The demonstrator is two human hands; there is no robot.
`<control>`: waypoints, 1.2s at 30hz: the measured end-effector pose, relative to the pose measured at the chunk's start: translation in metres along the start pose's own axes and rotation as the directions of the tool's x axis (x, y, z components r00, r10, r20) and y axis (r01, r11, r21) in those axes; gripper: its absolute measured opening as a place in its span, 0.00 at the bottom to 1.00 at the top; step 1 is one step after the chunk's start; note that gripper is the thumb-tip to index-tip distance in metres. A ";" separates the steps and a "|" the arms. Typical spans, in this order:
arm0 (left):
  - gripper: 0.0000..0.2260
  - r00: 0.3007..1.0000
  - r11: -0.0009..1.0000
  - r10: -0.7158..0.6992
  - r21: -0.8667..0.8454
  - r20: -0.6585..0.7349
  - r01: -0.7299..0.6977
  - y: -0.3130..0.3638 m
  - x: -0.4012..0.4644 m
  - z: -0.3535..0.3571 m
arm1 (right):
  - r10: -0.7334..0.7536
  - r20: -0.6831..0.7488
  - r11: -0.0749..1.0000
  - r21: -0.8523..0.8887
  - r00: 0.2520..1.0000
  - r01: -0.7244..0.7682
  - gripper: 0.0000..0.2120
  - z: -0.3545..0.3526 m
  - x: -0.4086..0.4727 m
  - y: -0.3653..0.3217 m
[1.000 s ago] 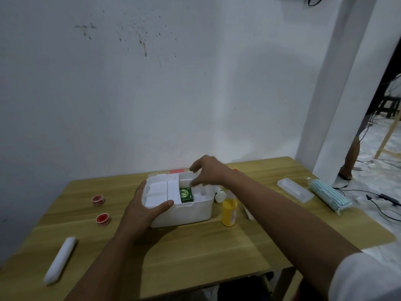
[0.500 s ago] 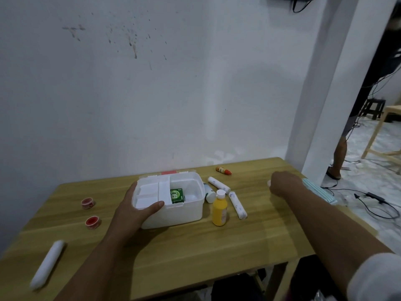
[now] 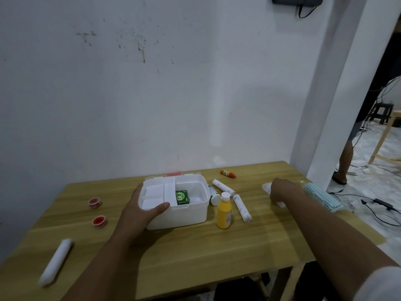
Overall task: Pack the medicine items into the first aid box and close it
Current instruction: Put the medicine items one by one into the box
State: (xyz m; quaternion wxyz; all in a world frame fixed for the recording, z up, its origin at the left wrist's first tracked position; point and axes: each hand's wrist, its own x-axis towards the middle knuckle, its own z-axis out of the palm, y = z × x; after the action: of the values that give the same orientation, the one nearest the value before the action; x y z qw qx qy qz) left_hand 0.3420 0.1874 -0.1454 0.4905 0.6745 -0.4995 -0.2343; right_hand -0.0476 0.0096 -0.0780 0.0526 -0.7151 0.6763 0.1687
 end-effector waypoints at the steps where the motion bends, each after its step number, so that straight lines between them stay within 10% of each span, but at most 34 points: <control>1: 0.53 1.000 1.000 -0.004 -0.002 0.000 0.004 0.000 0.000 0.000 | 0.015 -0.007 0.999 0.035 1.000 -0.015 0.27 -0.001 -0.001 0.000; 7: 0.52 1.000 0.999 -0.008 -0.048 0.005 0.008 0.001 -0.001 0.000 | 0.101 -0.198 0.931 0.364 0.975 -0.022 0.28 -0.011 -0.001 -0.006; 13: 0.54 1.000 0.999 -0.027 -0.028 0.005 0.027 0.001 0.000 0.000 | -0.011 -0.413 0.734 0.615 0.911 0.287 0.29 -0.051 0.000 -0.042; 22: 0.53 1.000 1.000 -0.025 -0.011 -0.010 0.025 0.002 0.000 0.000 | -0.416 -0.477 0.523 0.570 0.774 0.633 0.33 -0.074 -0.024 -0.115; 36: 0.52 1.000 1.000 -0.010 -0.005 -0.024 0.010 0.003 0.000 0.000 | -0.600 -0.376 0.680 0.225 0.706 0.698 0.27 -0.058 -0.024 -0.158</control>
State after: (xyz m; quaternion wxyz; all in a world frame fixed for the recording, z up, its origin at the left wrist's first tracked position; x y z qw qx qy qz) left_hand 0.3405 0.1874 -0.1424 0.4968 0.6787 -0.4896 -0.2297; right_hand 0.1169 0.0270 -0.0405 0.1427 -0.9040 0.3941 -0.0844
